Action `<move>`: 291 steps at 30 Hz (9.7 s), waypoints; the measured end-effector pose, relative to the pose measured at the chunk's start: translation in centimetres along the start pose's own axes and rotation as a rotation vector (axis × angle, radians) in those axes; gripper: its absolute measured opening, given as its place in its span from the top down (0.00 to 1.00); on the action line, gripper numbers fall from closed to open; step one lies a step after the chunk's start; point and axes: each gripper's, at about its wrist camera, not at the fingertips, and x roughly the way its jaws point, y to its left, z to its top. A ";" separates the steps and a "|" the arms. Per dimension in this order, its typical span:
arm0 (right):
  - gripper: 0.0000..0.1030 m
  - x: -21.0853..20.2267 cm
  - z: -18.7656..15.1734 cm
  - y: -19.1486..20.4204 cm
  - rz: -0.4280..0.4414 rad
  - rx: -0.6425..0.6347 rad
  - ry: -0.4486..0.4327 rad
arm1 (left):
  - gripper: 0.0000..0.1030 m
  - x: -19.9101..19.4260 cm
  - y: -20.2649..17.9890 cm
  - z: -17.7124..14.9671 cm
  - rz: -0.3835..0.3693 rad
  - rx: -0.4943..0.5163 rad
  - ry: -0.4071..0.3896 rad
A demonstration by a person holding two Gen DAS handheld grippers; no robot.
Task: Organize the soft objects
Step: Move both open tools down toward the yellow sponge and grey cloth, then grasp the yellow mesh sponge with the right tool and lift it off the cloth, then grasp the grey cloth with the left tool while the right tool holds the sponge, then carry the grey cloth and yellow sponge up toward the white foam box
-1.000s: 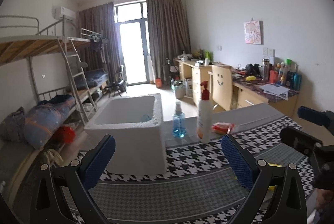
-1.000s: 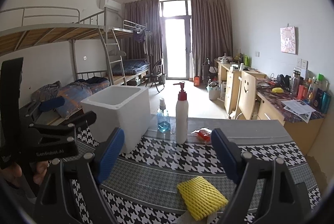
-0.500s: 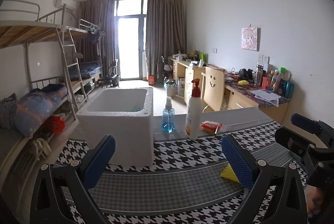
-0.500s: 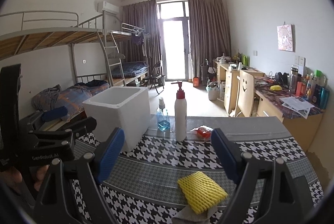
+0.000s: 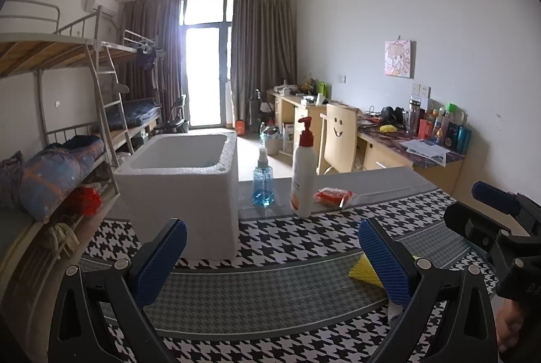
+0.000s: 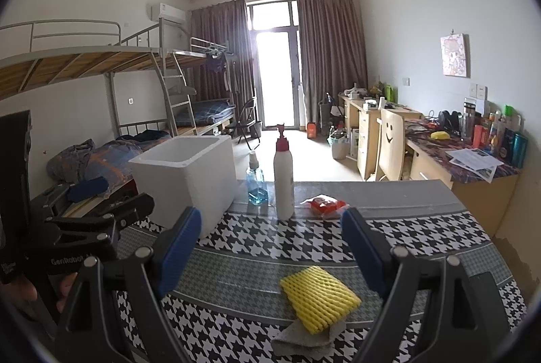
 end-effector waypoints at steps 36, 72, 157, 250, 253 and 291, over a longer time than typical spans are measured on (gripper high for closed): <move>0.06 -0.7 -3.2 -3.4 -0.093 0.067 0.045 | 0.01 1.1 -3.4 -3.4 -0.108 0.026 0.081; 0.06 0.2 -6.9 -6.7 -0.149 0.113 0.170 | 0.01 5.3 -8.0 -7.8 -0.210 0.087 0.299; 0.26 -1.0 -11.0 -12.7 -0.251 0.226 0.302 | 0.27 10.1 -14.8 -10.1 -0.332 0.186 0.456; 0.88 0.8 -9.3 -8.1 -0.207 0.131 0.315 | 0.42 10.2 -10.4 -8.3 -0.288 0.127 0.447; 0.88 0.9 -9.5 -8.2 -0.206 0.135 0.316 | 0.43 10.9 -10.5 -8.7 -0.275 0.126 0.471; 0.88 1.0 -7.2 -6.5 -0.151 0.124 0.241 | 0.89 7.4 -7.3 -5.0 -0.244 0.136 0.318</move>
